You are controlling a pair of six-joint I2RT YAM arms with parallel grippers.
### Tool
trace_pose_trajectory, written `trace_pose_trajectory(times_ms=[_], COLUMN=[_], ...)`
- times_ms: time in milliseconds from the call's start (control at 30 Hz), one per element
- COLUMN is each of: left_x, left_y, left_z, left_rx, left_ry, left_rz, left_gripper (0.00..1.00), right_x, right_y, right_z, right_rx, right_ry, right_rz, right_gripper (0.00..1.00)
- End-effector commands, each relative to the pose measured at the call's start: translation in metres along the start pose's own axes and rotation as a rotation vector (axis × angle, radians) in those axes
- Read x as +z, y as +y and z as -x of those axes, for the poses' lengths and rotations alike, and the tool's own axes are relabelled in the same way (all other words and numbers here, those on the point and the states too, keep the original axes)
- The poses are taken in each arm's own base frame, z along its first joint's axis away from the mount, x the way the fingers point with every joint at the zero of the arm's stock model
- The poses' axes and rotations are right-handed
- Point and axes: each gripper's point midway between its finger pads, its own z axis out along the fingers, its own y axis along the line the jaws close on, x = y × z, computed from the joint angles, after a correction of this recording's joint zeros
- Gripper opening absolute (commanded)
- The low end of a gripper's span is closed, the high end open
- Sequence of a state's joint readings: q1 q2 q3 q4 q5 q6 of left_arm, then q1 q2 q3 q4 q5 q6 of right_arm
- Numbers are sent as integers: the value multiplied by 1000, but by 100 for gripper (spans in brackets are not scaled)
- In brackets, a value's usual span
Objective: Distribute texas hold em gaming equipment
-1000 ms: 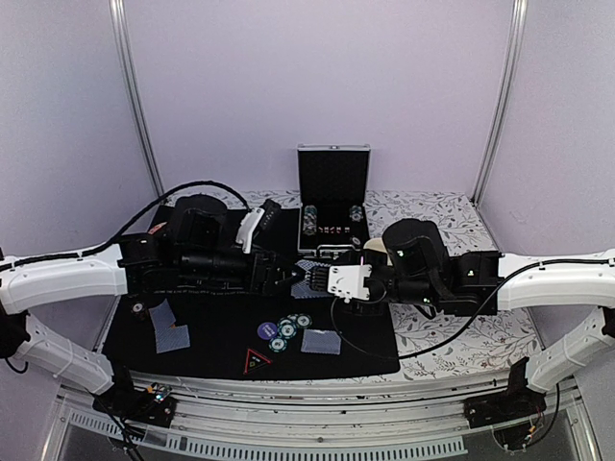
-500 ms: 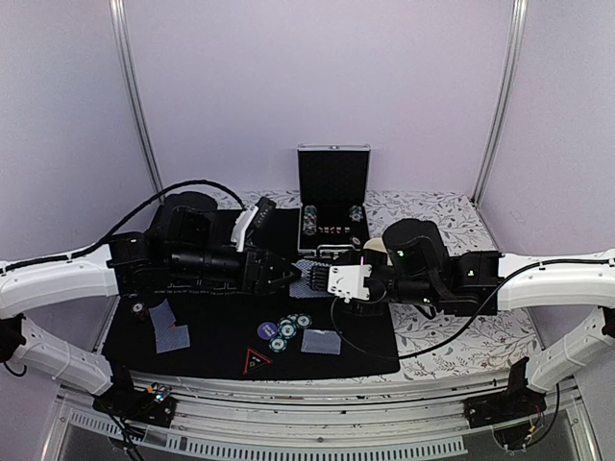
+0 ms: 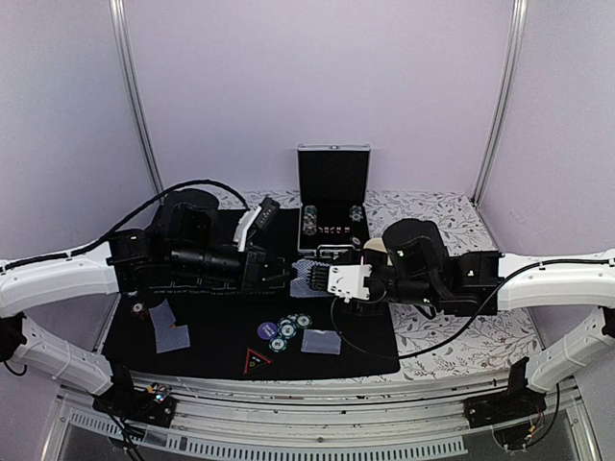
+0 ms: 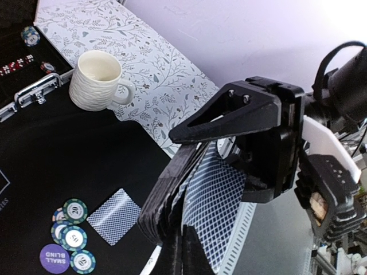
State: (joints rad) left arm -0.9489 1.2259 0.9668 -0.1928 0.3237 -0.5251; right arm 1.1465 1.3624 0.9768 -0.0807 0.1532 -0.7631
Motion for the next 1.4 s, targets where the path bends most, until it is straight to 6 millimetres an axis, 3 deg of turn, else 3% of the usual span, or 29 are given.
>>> trace_pose_trajectory(times_ms=[0,300,567,700,833,1000,1133,1367], left_x=[-6,-30,-70,-84,-89,-63,-19,57], left_y=[-19,-29,-39,-13,40,72,72,56], left_z=[6,7,22,19,3,-25,-53,-76], left_rx=[26,55,95,54,-59,-149,-222,-179], left_ry=[-7,-36,-134,-147,-141,-108,-24,102], left_rz=[-58,-81,-63,48,147,113,-6,-114], left_gripper=[0,0,0,0,0,0,0,0], right_x=[-9,-9,-13,-20,-31,-41,-41,-38], right_y=[-14,-18,-30,-38,-48,-50,-50,-47], right_z=[14,-1,-20,-27,-28,-25,-25,-24], right_rx=[13,38,75,90,104,115,118,123], right_ry=[-46,-19,5,20,19,9,8,5], right_rz=[-54,-65,-100,-136,-172,-175,-172,-154], right_gripper=[54,54,54,54,54,54,54,54])
